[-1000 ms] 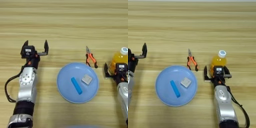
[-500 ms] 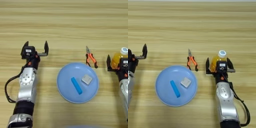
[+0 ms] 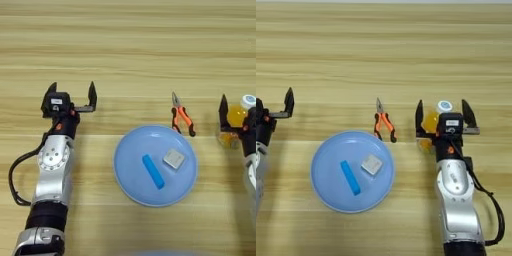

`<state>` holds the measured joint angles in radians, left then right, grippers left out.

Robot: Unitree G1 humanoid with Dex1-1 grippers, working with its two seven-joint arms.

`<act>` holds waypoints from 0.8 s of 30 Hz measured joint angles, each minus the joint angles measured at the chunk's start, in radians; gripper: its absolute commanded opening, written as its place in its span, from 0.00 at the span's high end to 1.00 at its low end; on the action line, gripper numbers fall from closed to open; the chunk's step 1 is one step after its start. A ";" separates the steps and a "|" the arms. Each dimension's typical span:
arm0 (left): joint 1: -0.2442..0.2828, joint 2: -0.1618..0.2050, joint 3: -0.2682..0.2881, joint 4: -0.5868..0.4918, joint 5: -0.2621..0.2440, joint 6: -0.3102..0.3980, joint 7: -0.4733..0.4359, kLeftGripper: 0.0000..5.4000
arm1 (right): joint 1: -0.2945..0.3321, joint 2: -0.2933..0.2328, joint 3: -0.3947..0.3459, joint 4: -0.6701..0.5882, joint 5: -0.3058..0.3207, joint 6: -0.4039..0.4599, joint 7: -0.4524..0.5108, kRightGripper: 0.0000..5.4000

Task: Move the objects on the table

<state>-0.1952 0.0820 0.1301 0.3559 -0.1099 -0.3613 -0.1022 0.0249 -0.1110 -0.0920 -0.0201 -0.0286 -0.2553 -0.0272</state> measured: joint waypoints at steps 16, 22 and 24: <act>-0.009 0.000 -0.007 0.001 0.007 -0.004 0.002 0.00 | 0.028 -0.009 -0.129 -0.171 0.035 -0.060 -0.039 0.01; -0.009 0.000 -0.008 0.001 0.008 -0.005 0.003 0.00 | 0.014 -0.030 -0.212 -0.171 0.055 -0.058 -0.066 0.01; -0.009 0.000 -0.008 0.001 0.008 -0.005 0.003 0.00 | 0.010 -0.032 -0.234 -0.171 0.058 -0.049 -0.081 0.01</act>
<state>-0.2039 0.0816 0.1222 0.3564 -0.1015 -0.3660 -0.0997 0.0346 -0.1432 -0.3260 -0.1910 0.0296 -0.3039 -0.1085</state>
